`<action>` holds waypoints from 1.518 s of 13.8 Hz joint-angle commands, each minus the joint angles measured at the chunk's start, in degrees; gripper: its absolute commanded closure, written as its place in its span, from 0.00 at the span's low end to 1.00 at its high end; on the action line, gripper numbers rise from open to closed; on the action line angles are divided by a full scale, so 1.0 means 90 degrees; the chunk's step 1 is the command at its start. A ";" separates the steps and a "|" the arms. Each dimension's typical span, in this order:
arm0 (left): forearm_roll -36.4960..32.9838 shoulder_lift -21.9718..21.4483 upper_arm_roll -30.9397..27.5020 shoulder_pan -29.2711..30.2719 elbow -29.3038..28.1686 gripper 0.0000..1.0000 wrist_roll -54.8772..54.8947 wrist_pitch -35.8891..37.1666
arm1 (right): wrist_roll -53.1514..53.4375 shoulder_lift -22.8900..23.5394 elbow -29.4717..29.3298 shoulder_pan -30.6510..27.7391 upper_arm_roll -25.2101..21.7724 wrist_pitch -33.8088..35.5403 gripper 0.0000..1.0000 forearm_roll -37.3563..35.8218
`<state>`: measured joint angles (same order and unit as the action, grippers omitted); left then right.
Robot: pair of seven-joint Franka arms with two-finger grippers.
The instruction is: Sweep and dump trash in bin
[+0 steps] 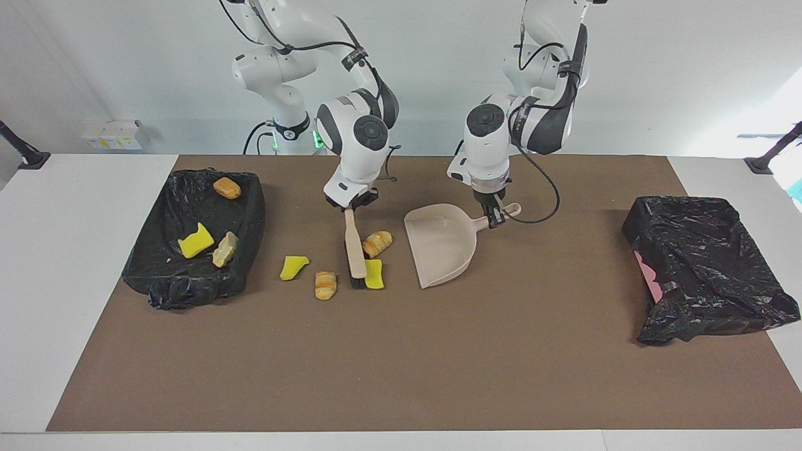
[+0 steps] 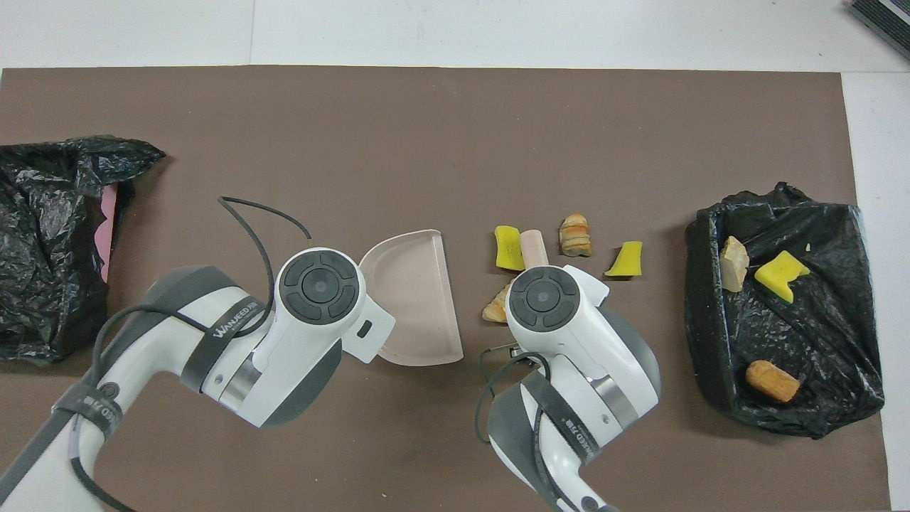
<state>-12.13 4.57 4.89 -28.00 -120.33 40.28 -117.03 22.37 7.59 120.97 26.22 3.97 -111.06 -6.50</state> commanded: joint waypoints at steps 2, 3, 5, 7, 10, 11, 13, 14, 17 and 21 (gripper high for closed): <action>-0.0069 -0.0215 -0.0065 -0.0160 -0.0331 1.00 -0.0404 -0.0298 | -0.0346 -0.0013 0.0085 0.0181 0.0086 -0.0111 1.00 0.0759; -0.0059 -0.0215 -0.0065 -0.0150 -0.0341 1.00 -0.0394 -0.0298 | -0.0347 -0.0013 0.0075 0.0357 0.0086 -0.0121 1.00 0.0974; -0.0059 -0.0234 -0.0065 -0.0131 -0.0438 1.00 -0.0384 -0.0375 | -0.0327 -0.0004 0.0027 0.0650 0.0086 -0.0189 1.00 0.1394; -0.0059 -0.0322 -0.0065 -0.0140 -0.0681 1.00 -0.0365 -0.0667 | -0.0269 -0.0004 -0.0148 0.0991 0.0115 -0.0150 1.00 0.1687; -0.0049 -0.0352 -0.0065 -0.0043 -0.0790 1.00 -0.0277 -0.0942 | 0.0063 0.0161 -0.0752 0.1208 0.0105 0.0083 1.00 0.1865; -0.0049 -0.0351 -0.0065 -0.0023 -0.0790 1.00 -0.0267 -0.1049 | 0.0064 0.0298 -0.1016 0.1189 0.0096 0.0258 1.00 0.1759; -0.0010 -0.0332 -0.0065 0.0016 -0.0790 1.00 -0.0267 -0.1118 | 0.0073 0.0464 -0.1514 0.1052 0.0047 0.0571 1.00 0.1564; 0.0019 -0.0322 -0.0075 0.0026 -0.0780 1.00 -0.0267 -0.1118 | 0.0064 0.0514 -0.1730 0.0916 0.0047 0.0698 1.00 0.1253; 0.0107 -0.0293 -0.0075 0.0132 -0.0761 1.00 -0.0257 -0.1118 | -0.0044 0.0640 -0.1966 0.0331 0.0047 0.0719 1.00 0.0704; 0.0107 -0.0283 -0.0075 0.0143 -0.0732 1.00 -0.0257 -0.1118 | 0.0034 0.0699 -0.1937 -0.0129 0.0018 0.1030 1.00 0.0041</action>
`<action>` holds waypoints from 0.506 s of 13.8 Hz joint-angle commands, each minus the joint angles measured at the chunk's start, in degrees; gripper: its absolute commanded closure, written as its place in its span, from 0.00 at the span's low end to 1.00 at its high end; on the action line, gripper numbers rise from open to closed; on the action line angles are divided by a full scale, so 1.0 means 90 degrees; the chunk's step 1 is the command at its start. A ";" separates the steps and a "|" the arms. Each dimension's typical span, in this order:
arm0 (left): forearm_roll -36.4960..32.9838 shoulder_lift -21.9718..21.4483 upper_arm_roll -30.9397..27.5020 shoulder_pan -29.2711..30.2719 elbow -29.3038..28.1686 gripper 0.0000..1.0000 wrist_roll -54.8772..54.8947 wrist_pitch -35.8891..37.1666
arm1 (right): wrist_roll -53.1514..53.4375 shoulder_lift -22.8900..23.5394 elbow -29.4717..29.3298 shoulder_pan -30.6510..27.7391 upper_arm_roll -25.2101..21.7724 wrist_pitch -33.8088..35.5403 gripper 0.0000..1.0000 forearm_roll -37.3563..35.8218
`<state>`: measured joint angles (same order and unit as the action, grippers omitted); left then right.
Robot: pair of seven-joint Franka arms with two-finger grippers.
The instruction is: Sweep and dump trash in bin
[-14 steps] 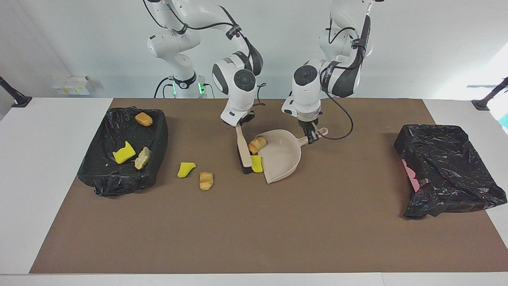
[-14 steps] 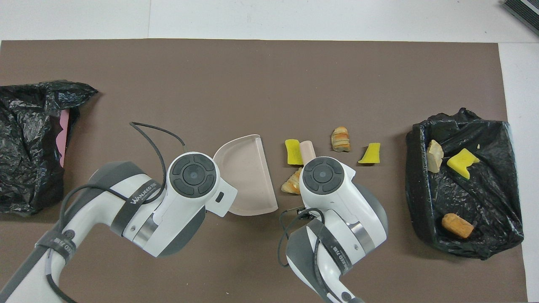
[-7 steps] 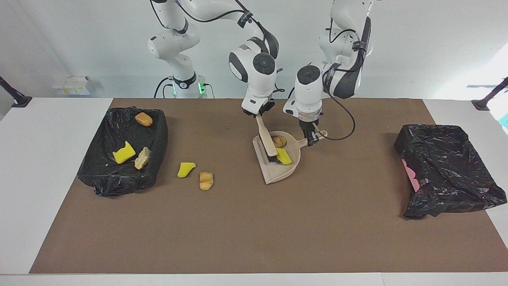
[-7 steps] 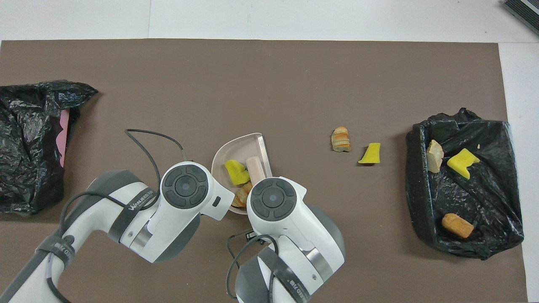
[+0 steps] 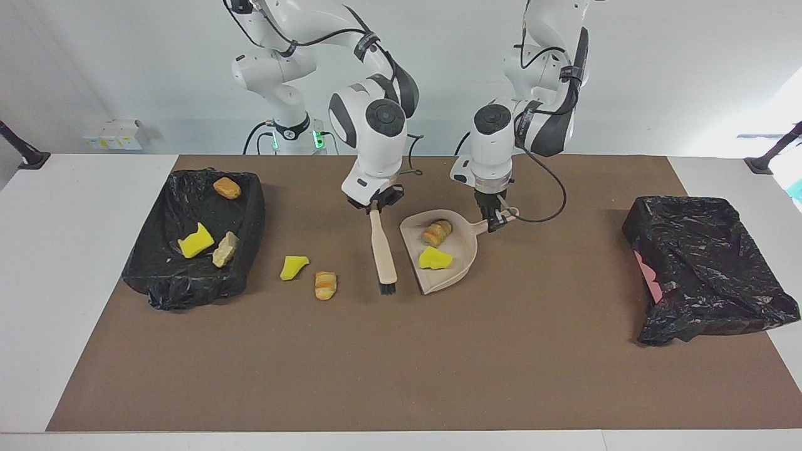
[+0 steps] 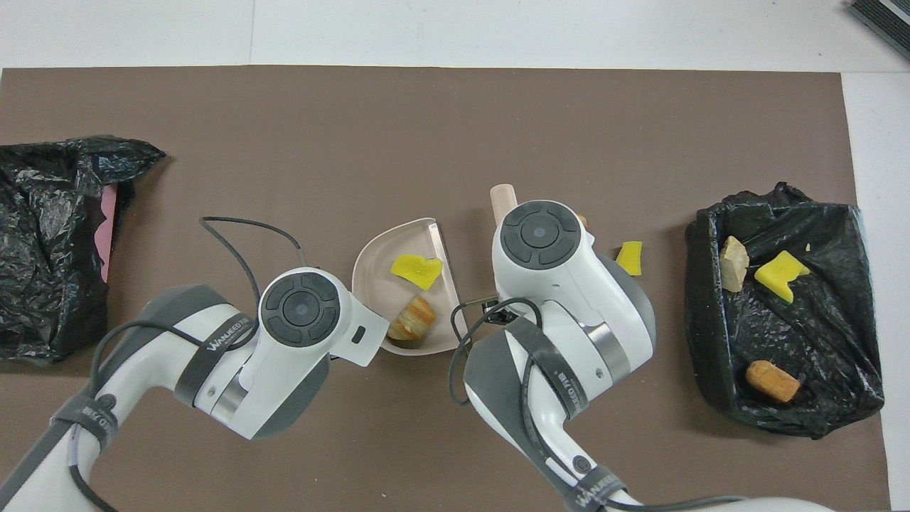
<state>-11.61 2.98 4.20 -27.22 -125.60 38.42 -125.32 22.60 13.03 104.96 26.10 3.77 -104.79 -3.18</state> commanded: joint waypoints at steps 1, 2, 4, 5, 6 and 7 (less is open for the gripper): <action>0.0050 -0.0107 0.0002 0.0066 -0.0146 1.00 -0.0050 -0.0187 | 0.0047 0.0086 -0.0149 -0.0329 0.0040 0.0403 1.00 -0.0669; 0.0050 -0.0097 0.0002 0.0056 -0.0146 1.00 -0.0069 -0.0186 | 0.0135 0.0086 -0.0158 -0.0553 0.0040 0.0548 1.00 -0.1011; 0.0050 -0.0097 0.0011 0.0056 -0.0146 1.00 -0.0069 -0.0206 | 0.0359 0.0086 -0.0110 -0.0925 0.0050 0.0793 1.00 -0.1374; 0.0060 -0.0097 0.0011 0.0027 -0.0136 1.00 -0.0089 -0.0206 | 0.0457 0.0076 -0.0023 -0.1101 0.0050 0.0823 1.00 -0.1385; 0.0118 -0.0097 0.0011 0.0036 -0.0136 1.00 -0.0089 -0.0206 | 0.0584 0.0047 0.0036 -0.1141 0.0050 0.0949 1.00 -0.1404; 0.0215 -0.0097 0.0011 0.0027 -0.0136 1.00 -0.0157 -0.0206 | 0.0730 0.0028 0.0046 -0.1151 0.0040 0.1134 1.00 -0.1453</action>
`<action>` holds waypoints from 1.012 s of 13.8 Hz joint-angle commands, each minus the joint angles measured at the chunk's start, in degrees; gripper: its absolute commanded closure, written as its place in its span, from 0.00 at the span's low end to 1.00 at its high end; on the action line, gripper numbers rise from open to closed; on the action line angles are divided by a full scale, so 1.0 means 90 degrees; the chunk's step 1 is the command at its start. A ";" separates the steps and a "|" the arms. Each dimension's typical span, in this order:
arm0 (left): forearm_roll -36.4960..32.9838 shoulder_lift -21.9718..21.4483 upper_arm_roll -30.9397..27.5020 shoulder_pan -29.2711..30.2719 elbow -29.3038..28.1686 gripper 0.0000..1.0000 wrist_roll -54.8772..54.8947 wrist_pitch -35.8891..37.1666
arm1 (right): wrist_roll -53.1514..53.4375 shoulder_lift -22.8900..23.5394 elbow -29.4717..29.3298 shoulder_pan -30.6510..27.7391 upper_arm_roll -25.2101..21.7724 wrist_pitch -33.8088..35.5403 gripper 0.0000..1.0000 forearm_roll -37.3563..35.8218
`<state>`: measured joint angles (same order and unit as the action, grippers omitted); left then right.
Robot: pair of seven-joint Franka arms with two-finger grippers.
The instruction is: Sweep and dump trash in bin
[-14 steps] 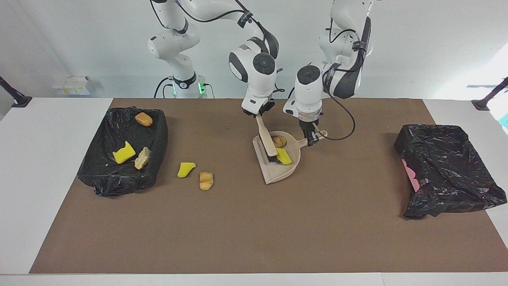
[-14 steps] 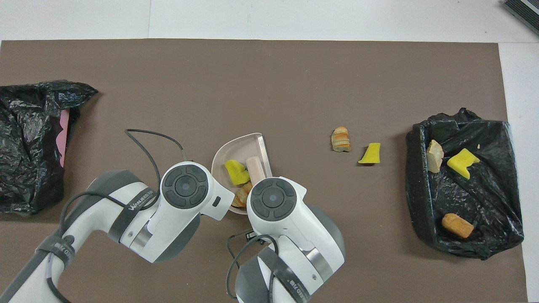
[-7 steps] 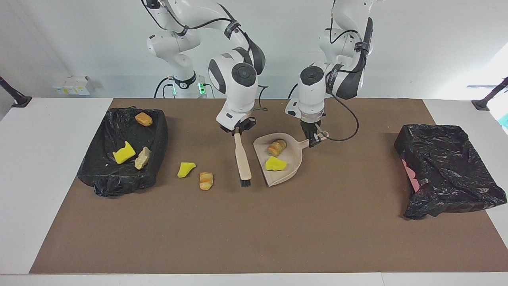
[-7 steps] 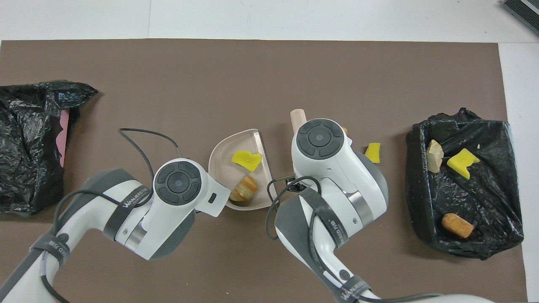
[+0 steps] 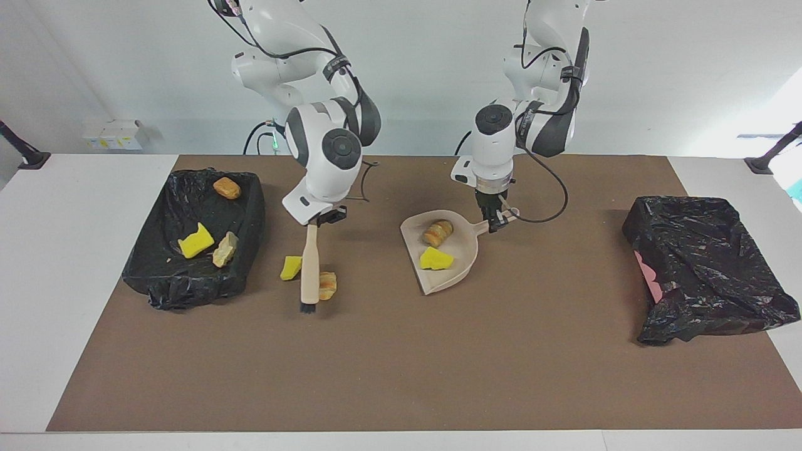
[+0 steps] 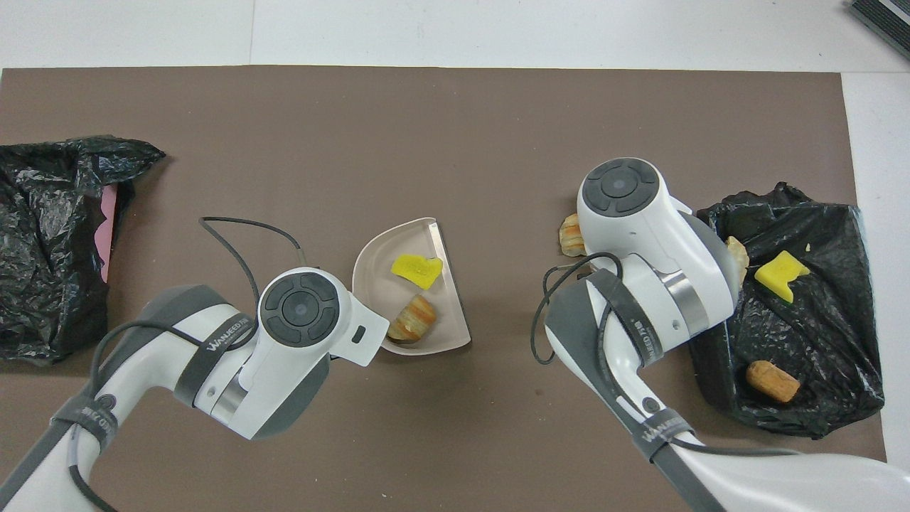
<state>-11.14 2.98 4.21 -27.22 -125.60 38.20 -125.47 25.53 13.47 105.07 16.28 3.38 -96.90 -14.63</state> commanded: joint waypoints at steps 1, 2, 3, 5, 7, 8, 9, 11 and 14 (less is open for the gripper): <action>0.0280 -0.0087 0.0002 -0.0002 -0.0126 1.00 -0.0162 -0.0180 | 0.0473 -0.0060 0.0141 -0.0139 0.0084 0.0395 1.00 -0.0220; 0.0300 -0.0097 0.0001 -0.0003 -0.0126 1.00 -0.0191 -0.0180 | 0.0483 -0.0148 0.0316 -0.0333 0.0093 0.0396 1.00 -0.0230; 0.0301 -0.0097 0.0001 -0.0012 -0.0126 1.00 -0.0192 -0.0151 | 0.0473 -0.0265 0.0550 -0.0441 0.0103 0.0377 1.00 -0.0249; 0.0301 -0.0097 0.0001 -0.0061 -0.0126 1.00 -0.0260 -0.0112 | 0.0503 -0.0606 0.1262 -0.0491 0.0113 -0.0118 1.00 -0.0240; 0.0301 -0.0117 0.0002 -0.0110 -0.0126 1.00 -0.0425 -0.0063 | 0.0493 -0.0783 0.1830 -0.0510 0.0103 -0.0608 1.00 -0.0240; 0.0301 -0.0126 0.0001 -0.0130 -0.0136 1.00 -0.0455 -0.0063 | 0.0474 -0.0745 0.1832 -0.0501 0.0113 -0.0716 1.00 -0.0240; 0.0301 -0.0136 0.0001 -0.0130 -0.0136 1.00 -0.0465 -0.0034 | 0.0406 -0.0725 0.1803 -0.0443 0.0123 -0.0756 1.00 -0.0211; 0.0301 -0.0156 0.0001 -0.0130 -0.0155 1.00 -0.0514 0.0054 | 0.0366 -0.0628 0.1569 -0.0258 0.0132 -0.0747 1.00 -0.0162; 0.0301 -0.0195 0.0011 -0.0246 -0.0146 1.00 -0.0640 0.0327 | -0.0461 -0.0559 0.1412 -0.0121 0.0201 -0.0882 1.00 0.0178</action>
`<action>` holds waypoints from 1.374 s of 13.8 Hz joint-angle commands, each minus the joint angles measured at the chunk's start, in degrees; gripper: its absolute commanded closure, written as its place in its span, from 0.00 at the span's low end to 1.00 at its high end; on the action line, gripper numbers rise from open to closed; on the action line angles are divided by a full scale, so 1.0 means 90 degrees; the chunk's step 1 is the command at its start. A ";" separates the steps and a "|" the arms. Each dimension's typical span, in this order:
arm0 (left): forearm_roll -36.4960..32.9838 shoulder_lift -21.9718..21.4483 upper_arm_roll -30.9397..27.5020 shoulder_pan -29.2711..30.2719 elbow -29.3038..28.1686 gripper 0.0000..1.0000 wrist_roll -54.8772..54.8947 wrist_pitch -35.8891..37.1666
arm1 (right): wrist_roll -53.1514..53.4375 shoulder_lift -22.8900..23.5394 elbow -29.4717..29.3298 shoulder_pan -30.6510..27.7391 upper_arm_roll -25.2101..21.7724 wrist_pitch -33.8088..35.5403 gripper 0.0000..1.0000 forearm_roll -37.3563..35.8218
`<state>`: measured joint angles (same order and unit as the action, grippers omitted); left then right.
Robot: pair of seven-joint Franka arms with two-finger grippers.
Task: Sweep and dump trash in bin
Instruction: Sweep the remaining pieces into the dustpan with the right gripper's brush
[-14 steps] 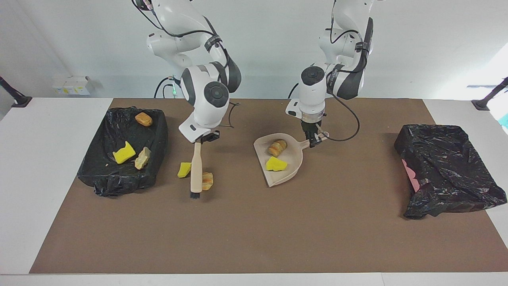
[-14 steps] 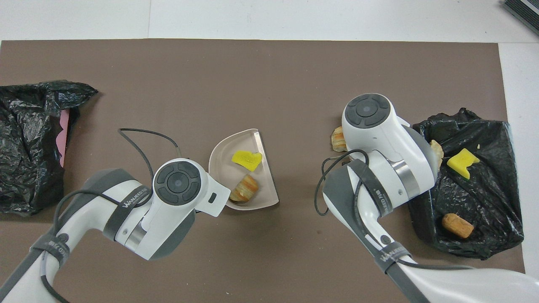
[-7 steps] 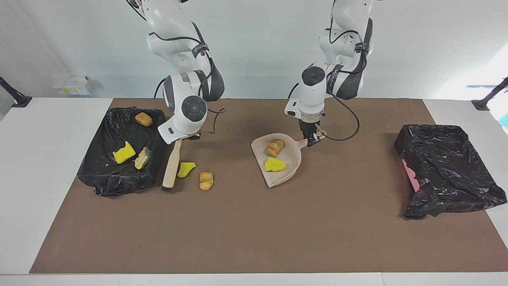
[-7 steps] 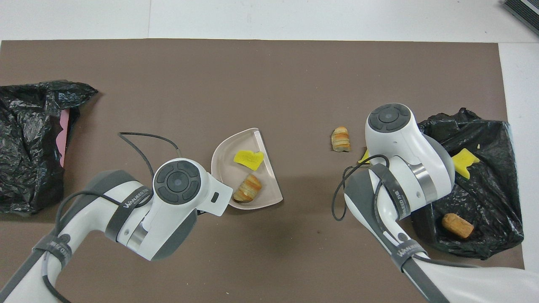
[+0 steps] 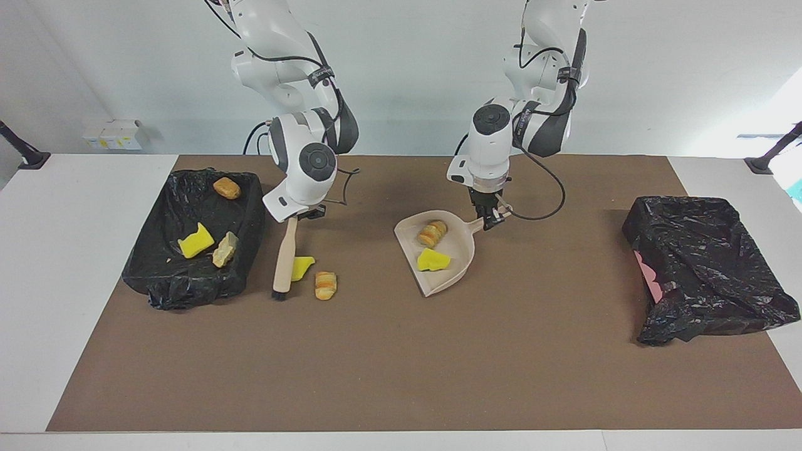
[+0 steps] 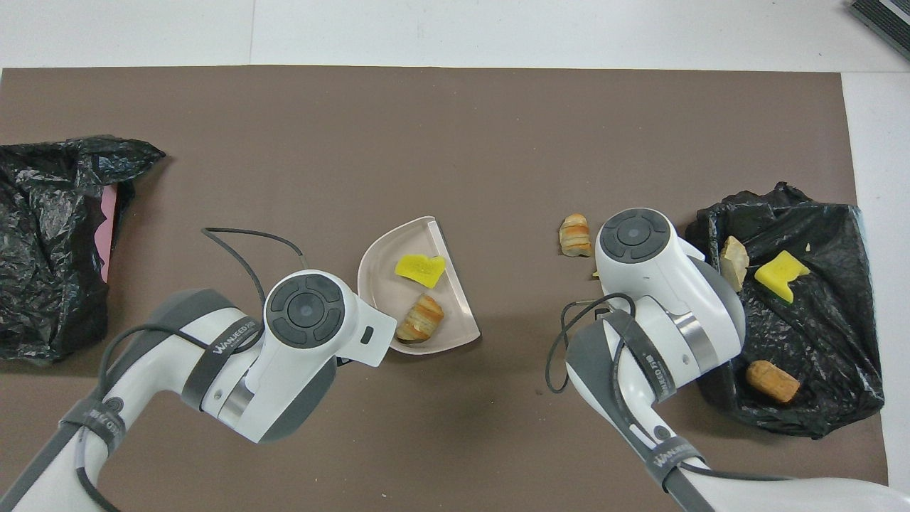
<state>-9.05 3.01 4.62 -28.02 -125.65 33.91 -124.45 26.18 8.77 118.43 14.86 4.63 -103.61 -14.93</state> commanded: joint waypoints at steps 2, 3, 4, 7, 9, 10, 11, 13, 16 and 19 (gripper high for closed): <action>0.0068 -0.0246 -0.0034 -0.0216 -0.0131 1.00 -0.0252 0.0447 | -0.0818 -0.0047 -0.0112 0.0427 0.0081 -0.0245 1.00 0.0739; 0.0068 -0.0256 -0.0034 -0.0255 -0.0141 1.00 -0.0339 0.0507 | -0.0838 -0.0085 -0.0102 0.0632 0.0091 -0.0246 1.00 0.0925; 0.0058 -0.0285 -0.0034 -0.0294 -0.0141 1.00 -0.0350 0.0604 | -0.0838 -0.0124 -0.0102 0.0866 0.0091 -0.0246 1.00 0.1216; 0.0048 -0.0363 -0.0034 -0.0382 -0.0199 1.00 -0.0389 0.0712 | -0.0780 -0.0193 -0.0102 0.1579 0.0091 -0.0206 1.00 0.1842; 0.0048 -0.0383 -0.0025 -0.0383 -0.0238 1.00 -0.0389 0.0722 | -0.0770 -0.0300 -0.0102 0.1931 0.0091 -0.0187 1.00 0.2059; 0.0039 -0.0402 -0.0025 -0.0383 -0.0258 1.00 -0.0379 0.0683 | -0.0741 -0.0330 -0.0102 0.2127 0.0091 -0.0168 1.00 0.2137; 0.0039 -0.0412 -0.0025 -0.0383 -0.0277 1.00 -0.0379 0.0606 | -0.0683 -0.0369 -0.0102 0.2225 0.0091 -0.0158 1.00 0.2273; 0.0039 -0.0432 -0.0015 -0.0334 -0.0501 1.00 -0.0311 0.0129 | -0.0497 -0.0388 -0.0160 0.2353 0.0091 -0.0041 1.00 0.2323; 0.0048 -0.0354 -0.0015 -0.0275 -0.0580 1.00 0.0031 -0.0293 | -0.0389 -0.0379 -0.0511 0.2295 0.0033 0.0271 1.00 0.2206; 0.0058 -0.0325 -0.0025 -0.0256 -0.0551 1.00 0.0022 -0.0333 | -0.0525 -0.0252 -0.0912 0.1768 0.0061 0.0273 1.00 0.1827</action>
<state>-9.03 0.70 4.44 -30.37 -128.78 33.48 -124.71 22.23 5.75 112.83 33.94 4.75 -102.26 3.60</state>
